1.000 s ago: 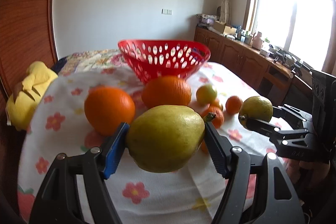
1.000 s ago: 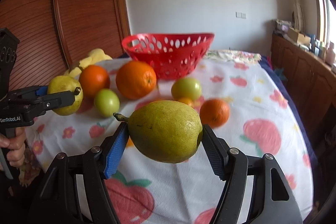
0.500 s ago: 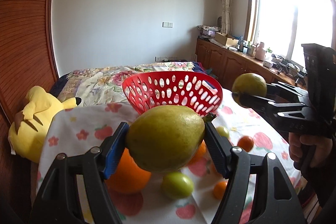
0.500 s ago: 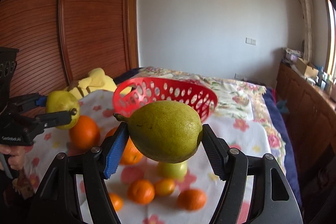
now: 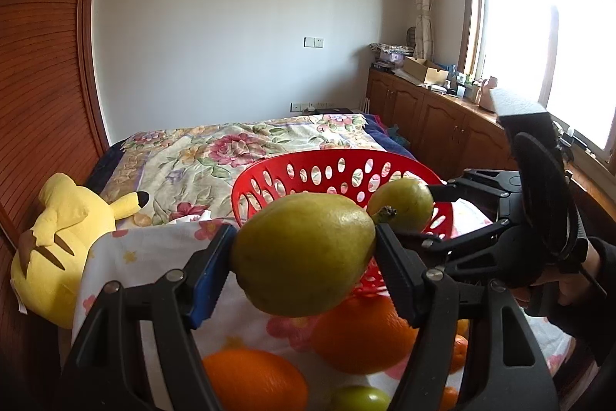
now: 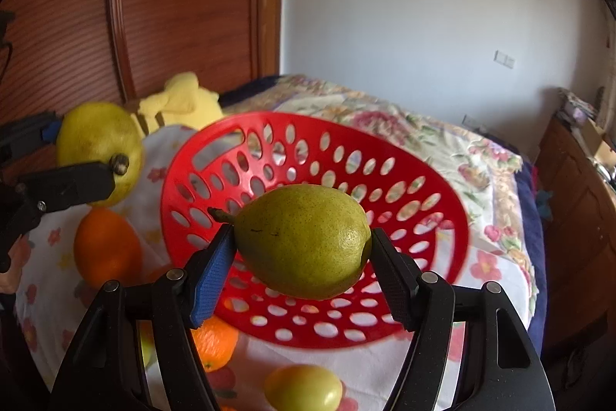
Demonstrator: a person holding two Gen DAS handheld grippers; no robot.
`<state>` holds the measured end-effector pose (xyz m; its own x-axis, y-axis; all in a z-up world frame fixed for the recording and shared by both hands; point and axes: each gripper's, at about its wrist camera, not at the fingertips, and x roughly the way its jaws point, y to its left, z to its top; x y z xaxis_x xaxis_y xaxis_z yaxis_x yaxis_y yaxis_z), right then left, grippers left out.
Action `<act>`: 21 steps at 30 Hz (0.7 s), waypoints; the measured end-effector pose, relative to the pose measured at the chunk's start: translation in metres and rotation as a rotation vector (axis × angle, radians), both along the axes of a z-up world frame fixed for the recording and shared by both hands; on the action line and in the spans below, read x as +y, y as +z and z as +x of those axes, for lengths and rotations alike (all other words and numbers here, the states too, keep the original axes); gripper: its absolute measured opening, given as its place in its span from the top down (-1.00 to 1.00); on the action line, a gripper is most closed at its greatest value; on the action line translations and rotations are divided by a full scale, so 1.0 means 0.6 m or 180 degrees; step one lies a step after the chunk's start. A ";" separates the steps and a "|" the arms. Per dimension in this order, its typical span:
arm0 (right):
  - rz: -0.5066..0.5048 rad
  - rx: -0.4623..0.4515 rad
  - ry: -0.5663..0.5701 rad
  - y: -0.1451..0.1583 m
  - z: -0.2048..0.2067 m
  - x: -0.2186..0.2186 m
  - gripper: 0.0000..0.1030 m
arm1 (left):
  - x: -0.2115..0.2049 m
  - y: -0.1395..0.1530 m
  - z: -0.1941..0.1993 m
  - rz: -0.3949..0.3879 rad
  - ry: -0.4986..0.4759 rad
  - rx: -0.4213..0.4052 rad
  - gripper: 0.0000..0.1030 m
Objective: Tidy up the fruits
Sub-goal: 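Lift both held pears and carry them over the red basket, then open both tools to drop the pears into the red basket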
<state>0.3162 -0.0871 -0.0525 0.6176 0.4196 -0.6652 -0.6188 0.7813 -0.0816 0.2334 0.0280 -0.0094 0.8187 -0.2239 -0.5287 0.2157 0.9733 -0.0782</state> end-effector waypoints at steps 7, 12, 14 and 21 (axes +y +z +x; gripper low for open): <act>-0.0213 0.0158 0.0087 -0.023 0.020 0.017 -0.39 | -0.001 -0.011 0.027 -0.0010 -0.0019 0.0041 -0.38; -0.0388 0.0205 0.0086 -0.041 0.028 0.027 -0.39 | -0.004 -0.015 0.036 0.0003 -0.0047 0.0046 -0.38; -0.0456 0.0168 0.0054 -0.043 0.029 0.029 -0.40 | -0.005 -0.015 0.037 0.0010 -0.0053 0.0048 -0.38; -0.0439 0.0157 -0.0041 -0.041 0.037 0.022 -0.40 | -0.008 -0.018 0.043 0.0031 -0.0062 0.0078 -0.38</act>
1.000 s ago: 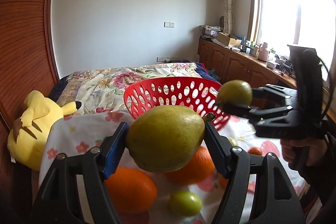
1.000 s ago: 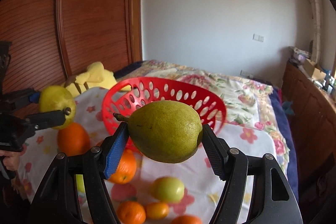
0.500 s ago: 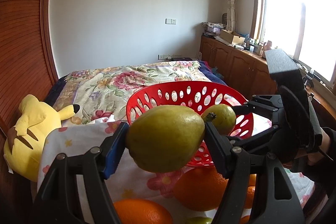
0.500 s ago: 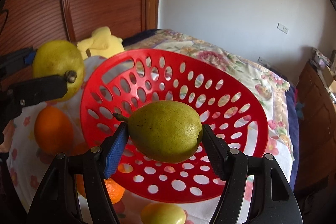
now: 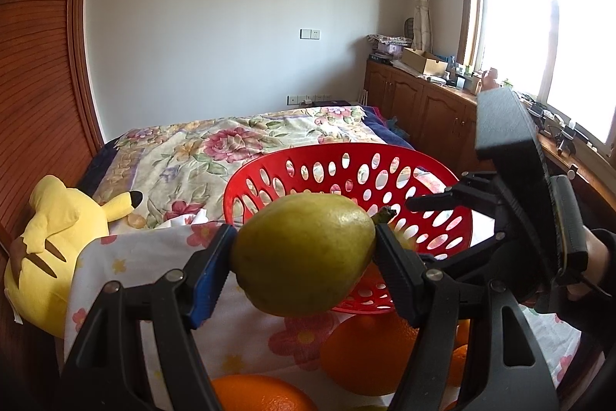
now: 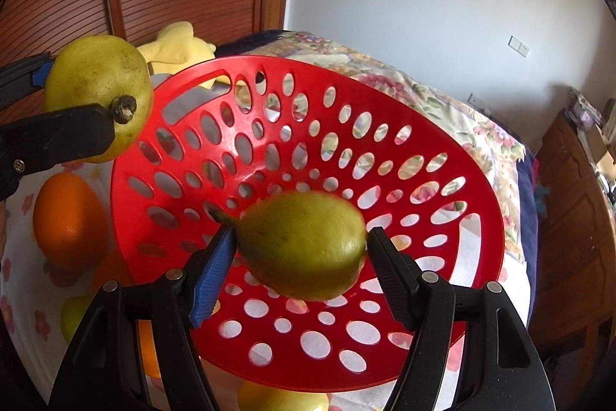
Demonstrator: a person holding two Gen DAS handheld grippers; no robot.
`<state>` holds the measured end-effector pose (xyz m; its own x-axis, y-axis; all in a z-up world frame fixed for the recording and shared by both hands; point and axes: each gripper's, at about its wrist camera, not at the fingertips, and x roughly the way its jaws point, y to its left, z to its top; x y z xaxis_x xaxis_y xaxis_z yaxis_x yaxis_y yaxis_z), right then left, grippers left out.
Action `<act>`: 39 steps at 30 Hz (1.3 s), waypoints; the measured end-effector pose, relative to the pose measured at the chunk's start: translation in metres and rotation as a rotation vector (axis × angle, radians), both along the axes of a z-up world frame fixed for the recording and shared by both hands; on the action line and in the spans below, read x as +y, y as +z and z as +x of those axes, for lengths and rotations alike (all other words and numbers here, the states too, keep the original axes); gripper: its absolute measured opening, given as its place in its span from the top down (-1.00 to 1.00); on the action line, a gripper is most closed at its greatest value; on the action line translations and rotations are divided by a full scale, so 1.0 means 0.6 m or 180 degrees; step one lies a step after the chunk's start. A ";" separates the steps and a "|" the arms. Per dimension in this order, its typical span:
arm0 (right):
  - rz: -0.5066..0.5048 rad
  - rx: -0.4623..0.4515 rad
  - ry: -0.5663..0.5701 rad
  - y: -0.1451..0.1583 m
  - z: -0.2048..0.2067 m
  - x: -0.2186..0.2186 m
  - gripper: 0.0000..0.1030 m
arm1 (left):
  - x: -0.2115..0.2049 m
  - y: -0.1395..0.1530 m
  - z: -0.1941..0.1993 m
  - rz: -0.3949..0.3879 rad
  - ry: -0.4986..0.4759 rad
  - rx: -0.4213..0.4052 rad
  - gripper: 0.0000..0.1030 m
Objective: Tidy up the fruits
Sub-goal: 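Open both tools to drop the pears into the red basket, then withdraw both tools from the basket toward the oranges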
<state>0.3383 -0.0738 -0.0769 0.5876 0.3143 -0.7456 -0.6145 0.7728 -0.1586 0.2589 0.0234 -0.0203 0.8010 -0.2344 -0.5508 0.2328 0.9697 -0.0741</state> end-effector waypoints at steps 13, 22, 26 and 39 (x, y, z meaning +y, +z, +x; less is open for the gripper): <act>0.0524 -0.0123 -0.0264 0.040 -0.042 -0.083 -0.44 | -0.033 -0.011 0.027 0.0186 -0.0101 0.0052 -0.39; 0.0661 -0.0206 -0.0347 0.051 -0.067 -0.114 -0.44 | -0.072 -0.040 0.049 0.0402 -0.0142 0.0258 -0.41; 0.0706 -0.0232 -0.0359 0.052 -0.077 -0.120 -0.45 | -0.083 -0.043 0.046 0.0408 -0.0153 0.0276 -0.41; 0.0781 -0.0344 -0.0545 0.050 -0.143 -0.156 -0.47 | -0.076 0.010 -0.037 0.0259 -0.0168 -0.0039 -0.44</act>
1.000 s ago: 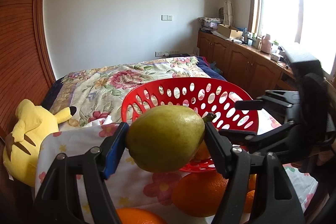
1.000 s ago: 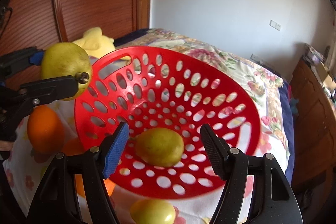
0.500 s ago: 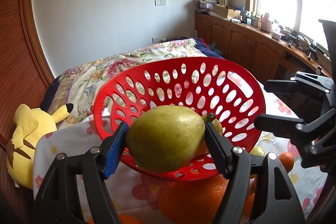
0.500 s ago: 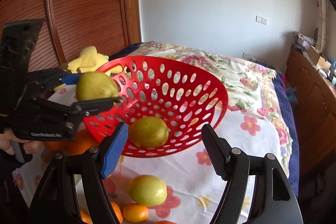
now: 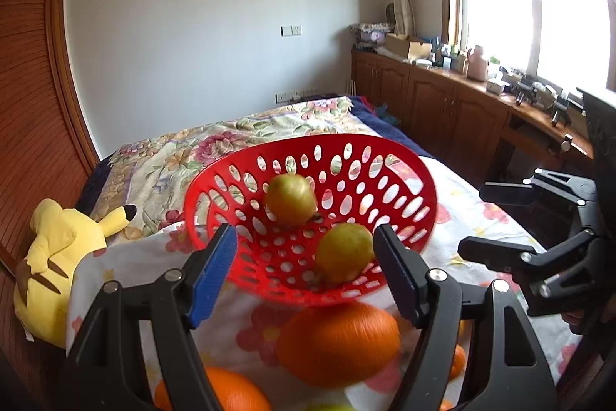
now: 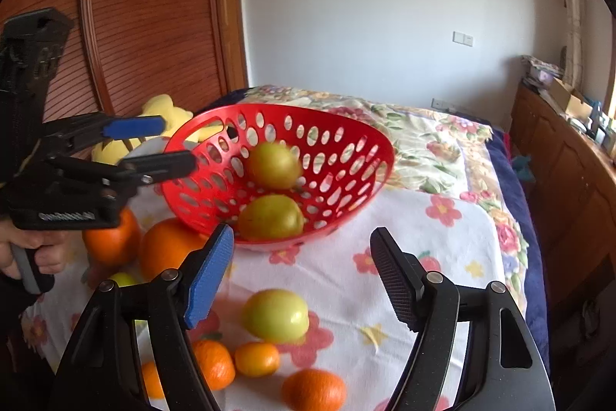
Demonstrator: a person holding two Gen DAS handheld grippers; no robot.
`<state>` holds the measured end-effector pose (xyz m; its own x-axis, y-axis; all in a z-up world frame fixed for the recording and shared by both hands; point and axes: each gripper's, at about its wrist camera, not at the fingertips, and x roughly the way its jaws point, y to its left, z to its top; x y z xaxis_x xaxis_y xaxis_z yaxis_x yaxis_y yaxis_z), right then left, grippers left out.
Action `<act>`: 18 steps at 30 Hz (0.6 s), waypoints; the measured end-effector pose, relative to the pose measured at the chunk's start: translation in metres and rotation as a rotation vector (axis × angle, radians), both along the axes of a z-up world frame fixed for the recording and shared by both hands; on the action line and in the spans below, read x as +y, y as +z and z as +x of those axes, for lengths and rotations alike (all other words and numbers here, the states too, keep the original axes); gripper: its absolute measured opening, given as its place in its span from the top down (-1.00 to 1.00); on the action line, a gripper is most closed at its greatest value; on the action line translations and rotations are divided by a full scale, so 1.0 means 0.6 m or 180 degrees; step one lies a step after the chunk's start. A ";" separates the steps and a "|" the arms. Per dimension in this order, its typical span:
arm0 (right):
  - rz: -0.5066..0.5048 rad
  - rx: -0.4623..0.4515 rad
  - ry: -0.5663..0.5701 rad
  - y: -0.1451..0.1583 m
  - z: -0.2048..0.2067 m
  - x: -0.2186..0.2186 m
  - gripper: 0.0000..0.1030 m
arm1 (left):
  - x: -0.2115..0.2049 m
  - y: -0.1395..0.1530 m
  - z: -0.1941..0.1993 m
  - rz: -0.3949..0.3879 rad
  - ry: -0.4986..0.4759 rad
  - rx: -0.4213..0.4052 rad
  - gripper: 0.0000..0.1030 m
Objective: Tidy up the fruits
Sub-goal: 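Withdraw both tools from the basket toward the oranges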
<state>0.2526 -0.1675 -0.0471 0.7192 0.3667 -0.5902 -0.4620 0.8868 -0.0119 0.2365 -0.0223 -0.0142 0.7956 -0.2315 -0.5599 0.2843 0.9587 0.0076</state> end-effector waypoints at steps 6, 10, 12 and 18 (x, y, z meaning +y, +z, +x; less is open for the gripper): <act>0.0078 0.0017 -0.0125 -0.013 -0.042 -0.012 -0.47 | 0.026 0.000 -0.071 0.0018 0.0050 -0.0116 -0.44; 0.0110 -0.0017 -0.0242 -0.020 -0.072 -0.020 -0.47 | 0.046 -0.006 -0.108 0.0013 0.0088 -0.0128 -0.45; 0.0123 -0.0021 -0.0339 -0.028 -0.087 -0.030 -0.47 | 0.060 -0.012 -0.126 0.0004 0.0119 -0.0138 -0.46; 0.0102 0.0066 -0.0485 -0.056 -0.103 -0.048 -0.47 | 0.087 -0.034 -0.164 -0.0006 0.0206 -0.0134 -0.48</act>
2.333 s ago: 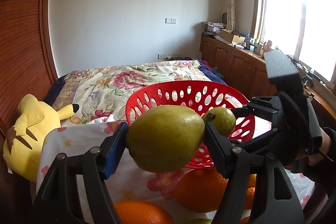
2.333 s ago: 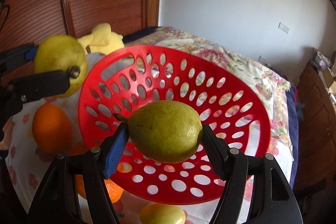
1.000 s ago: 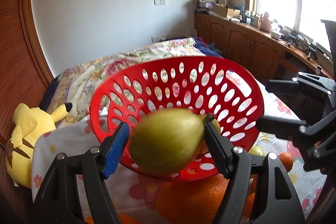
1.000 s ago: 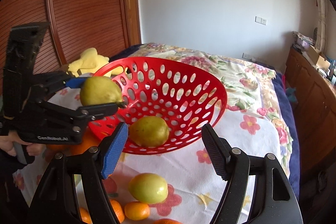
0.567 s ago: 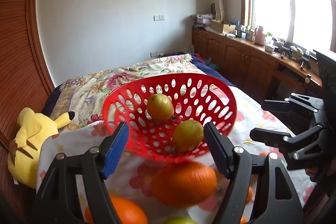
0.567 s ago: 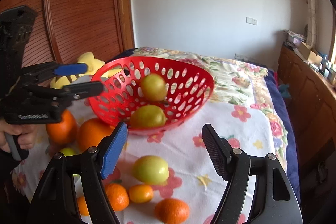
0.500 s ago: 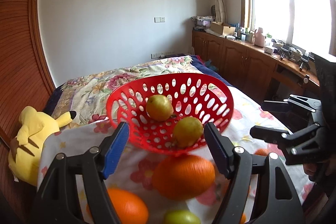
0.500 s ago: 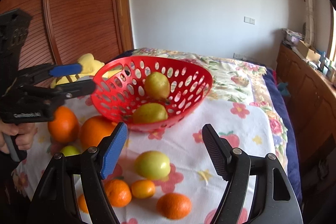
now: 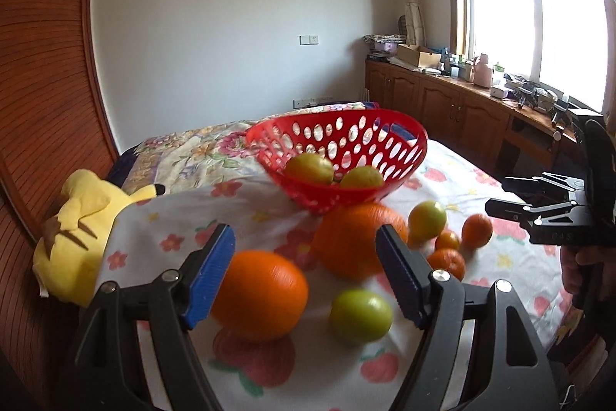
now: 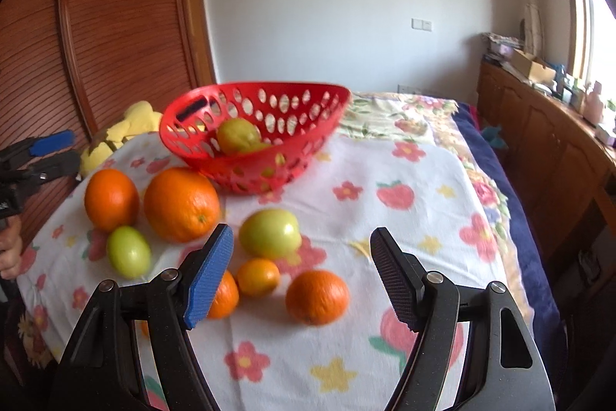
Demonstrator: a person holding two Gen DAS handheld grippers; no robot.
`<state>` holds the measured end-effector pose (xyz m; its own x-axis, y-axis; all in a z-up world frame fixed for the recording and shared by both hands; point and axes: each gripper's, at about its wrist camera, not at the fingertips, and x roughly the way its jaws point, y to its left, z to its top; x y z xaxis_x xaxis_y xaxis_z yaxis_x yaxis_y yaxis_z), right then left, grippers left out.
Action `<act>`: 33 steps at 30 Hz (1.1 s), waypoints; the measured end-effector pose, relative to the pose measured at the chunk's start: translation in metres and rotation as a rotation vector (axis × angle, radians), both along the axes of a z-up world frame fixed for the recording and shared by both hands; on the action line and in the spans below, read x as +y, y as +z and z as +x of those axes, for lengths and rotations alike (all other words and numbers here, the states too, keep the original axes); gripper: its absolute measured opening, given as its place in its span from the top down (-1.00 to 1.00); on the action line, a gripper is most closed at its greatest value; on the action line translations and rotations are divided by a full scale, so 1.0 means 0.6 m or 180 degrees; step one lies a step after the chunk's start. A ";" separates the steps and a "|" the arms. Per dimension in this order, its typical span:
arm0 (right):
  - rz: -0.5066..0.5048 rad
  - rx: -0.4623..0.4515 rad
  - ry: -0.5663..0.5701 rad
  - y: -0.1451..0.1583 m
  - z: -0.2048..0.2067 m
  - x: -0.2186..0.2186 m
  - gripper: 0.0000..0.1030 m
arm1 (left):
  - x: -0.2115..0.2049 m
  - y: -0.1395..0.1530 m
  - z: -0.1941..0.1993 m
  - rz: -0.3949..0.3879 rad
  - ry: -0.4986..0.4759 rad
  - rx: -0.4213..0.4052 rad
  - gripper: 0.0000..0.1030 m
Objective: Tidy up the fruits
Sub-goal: 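Withdraw both tools from the basket toward the oranges, then close the right tool on a small orange tangerine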
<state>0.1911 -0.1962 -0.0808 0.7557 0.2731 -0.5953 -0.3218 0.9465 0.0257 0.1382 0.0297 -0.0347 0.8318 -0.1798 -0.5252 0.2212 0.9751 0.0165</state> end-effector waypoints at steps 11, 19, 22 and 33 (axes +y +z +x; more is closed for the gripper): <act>0.0025 0.0235 -0.0059 -0.039 0.005 -0.013 -0.30 | 0.031 -0.056 -0.044 -0.0055 0.0152 0.0080 -0.48; -0.0064 0.0344 -0.0090 -0.057 0.019 -0.008 -0.26 | 0.031 -0.092 -0.060 -0.0044 0.0221 0.0054 -0.50; -0.0115 0.0375 -0.0090 -0.062 0.022 -0.001 -0.26 | 0.031 -0.104 -0.059 -0.0053 0.0225 0.0076 -0.51; -0.0333 0.0535 -0.0141 -0.084 0.040 0.016 -0.15 | 0.035 -0.123 -0.052 -0.0103 0.0263 0.0142 -0.51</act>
<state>0.2149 -0.1864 -0.1312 0.6531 0.1717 -0.7375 -0.2792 0.9600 -0.0237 0.1073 0.0505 -0.1084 0.8203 -0.1291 -0.5571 0.1399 0.9899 -0.0234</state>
